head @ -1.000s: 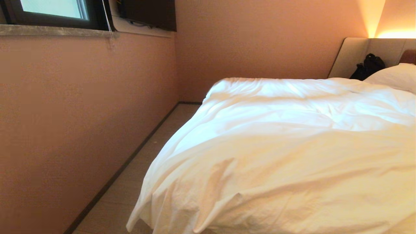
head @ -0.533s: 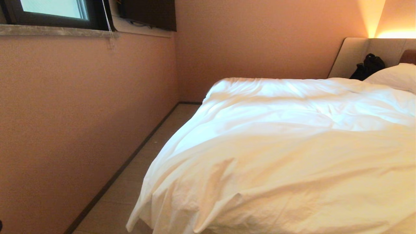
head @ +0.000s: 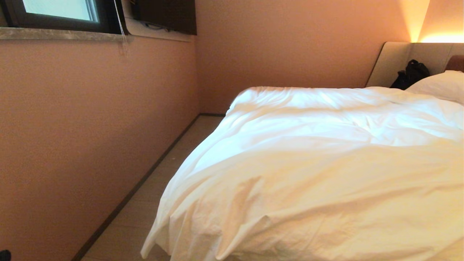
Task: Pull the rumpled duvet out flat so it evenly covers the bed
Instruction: Flatten the corners of the folded blanket
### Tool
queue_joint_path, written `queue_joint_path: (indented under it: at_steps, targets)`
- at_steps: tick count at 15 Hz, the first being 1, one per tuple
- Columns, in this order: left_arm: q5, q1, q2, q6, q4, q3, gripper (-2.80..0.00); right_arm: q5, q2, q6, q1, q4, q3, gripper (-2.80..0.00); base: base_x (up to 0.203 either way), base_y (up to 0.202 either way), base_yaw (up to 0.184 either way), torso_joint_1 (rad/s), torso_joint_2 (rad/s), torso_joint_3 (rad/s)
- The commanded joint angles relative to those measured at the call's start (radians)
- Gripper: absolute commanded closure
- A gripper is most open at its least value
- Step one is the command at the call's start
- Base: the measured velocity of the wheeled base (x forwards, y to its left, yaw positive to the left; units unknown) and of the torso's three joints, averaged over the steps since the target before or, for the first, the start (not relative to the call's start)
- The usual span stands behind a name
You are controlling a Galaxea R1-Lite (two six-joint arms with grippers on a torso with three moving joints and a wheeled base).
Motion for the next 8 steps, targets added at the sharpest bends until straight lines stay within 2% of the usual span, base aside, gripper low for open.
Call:
queue_joint_path:
  at_steps: [1, 8]
  targets:
    - [0.0, 0.001, 0.001, 0.0, 0.006, 0.0, 0.0, 0.0, 0.001, 0.0, 0.0, 0.0, 0.0, 0.0, 0.0, 0.0, 0.0, 0.0, 0.0, 0.0]
    - [0.0, 0.001, 0.001, 0.003, 0.173, 0.0, 0.0, 0.0, 0.001, 0.0, 0.0, 0.0, 0.0, 0.0, 0.0, 0.0, 0.0, 0.0, 0.0, 0.0]
